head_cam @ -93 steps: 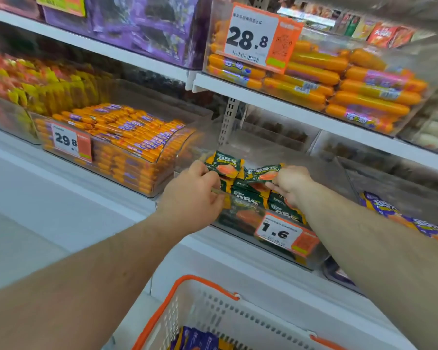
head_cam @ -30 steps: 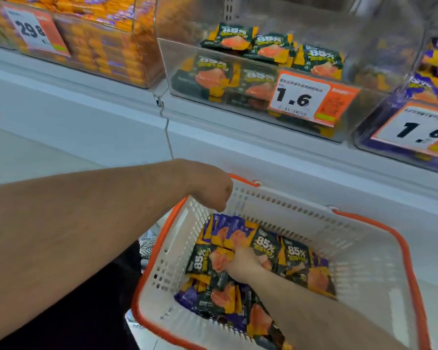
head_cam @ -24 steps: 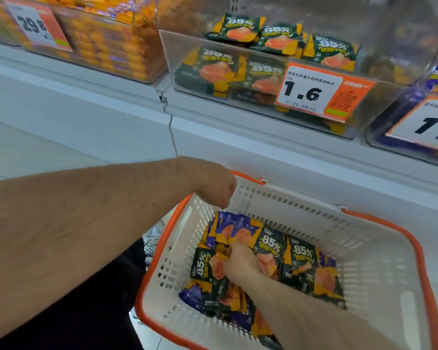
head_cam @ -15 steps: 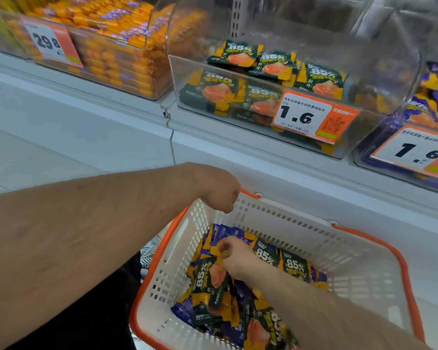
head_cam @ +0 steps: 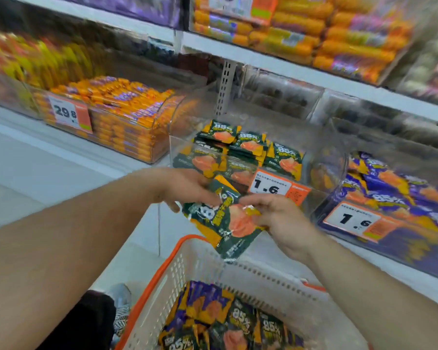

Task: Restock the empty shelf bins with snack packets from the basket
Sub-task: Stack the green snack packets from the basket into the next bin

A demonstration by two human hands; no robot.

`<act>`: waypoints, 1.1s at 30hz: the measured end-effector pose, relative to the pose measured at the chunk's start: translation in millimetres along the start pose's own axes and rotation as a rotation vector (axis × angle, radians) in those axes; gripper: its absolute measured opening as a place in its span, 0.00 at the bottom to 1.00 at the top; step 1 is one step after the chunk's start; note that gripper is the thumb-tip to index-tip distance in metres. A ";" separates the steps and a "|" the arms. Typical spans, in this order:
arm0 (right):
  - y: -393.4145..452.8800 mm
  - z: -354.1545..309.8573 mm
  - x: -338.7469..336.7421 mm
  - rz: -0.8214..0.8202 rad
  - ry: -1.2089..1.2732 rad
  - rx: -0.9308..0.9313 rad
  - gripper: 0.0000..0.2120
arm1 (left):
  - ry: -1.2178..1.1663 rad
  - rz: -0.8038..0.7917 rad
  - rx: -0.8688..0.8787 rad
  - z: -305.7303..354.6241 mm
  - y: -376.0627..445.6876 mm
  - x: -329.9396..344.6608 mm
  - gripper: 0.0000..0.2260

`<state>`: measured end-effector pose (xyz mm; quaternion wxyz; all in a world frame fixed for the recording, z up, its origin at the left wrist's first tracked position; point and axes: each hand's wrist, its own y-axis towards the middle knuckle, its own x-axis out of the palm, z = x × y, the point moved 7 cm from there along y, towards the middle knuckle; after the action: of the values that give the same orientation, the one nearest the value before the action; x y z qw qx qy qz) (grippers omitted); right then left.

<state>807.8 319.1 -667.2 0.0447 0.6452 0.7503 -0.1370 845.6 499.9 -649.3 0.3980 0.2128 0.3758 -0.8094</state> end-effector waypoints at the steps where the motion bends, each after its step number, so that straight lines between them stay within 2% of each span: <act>1: 0.9 -11.2 -1.9 0.018 0.047 -0.035 0.23 | -0.125 0.012 0.022 0.0 -2.7 -5.1 0.07; 3: 1.4 -30.9 -4.3 0.041 0.130 -0.077 0.22 | -0.320 0.052 0.097 4.7 -5.7 -15.2 0.05; 7: 3.6 -49.1 -6.0 0.079 0.160 -0.090 0.19 | -0.630 0.245 0.173 12.9 -4.8 -31.8 0.04; 11: 9.5 -55.2 -6.3 0.132 0.212 -0.064 0.16 | -0.966 0.423 0.223 14.8 -1.7 -42.6 0.09; 15: 16.0 -59.0 -8.0 0.224 0.279 -0.029 0.17 | -1.042 0.559 0.237 19.6 -1.2 -46.0 0.04; 17: 20.1 -67.6 -20.1 0.340 0.317 -0.043 0.18 | -1.013 0.620 0.253 23.8 -5.0 -48.9 0.07; 19: 26.7 -79.9 -42.6 0.511 0.356 -0.045 0.17 | -0.880 0.692 0.264 28.2 -12.8 -53.0 0.10; 21: 33.5 -90.2 -70.6 0.664 0.329 -0.032 0.14 | -0.525 0.769 0.272 32.6 -17.3 -55.0 0.07; 22: 40.4 -92.5 -82.7 0.695 0.292 -0.010 0.12 | -0.297 0.802 0.255 34.9 -16.9 -52.9 0.04; 24: 60.8 -88.3 -98.6 0.649 0.157 0.068 0.10 | 0.086 0.897 0.251 36.5 -10.7 -46.9 0.11; 28: 90.0 -75.3 -131.1 0.782 -0.109 0.188 0.08 | 0.363 1.049 0.460 51.3 -6.5 -41.1 0.12; 31: 109.3 -68.3 -130.0 0.609 -0.234 0.234 0.13 | 0.525 1.003 0.466 57.9 3.6 -29.6 0.14; 33: 117.8 -58.8 -130.2 0.560 -0.307 0.280 0.12 | 0.557 0.980 0.472 59.1 8.3 -23.9 0.15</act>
<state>951.0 225.5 -596.5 0.1039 0.7978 0.5025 -0.3165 863.7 462.1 -600.6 0.5528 0.6471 0.1349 -0.5074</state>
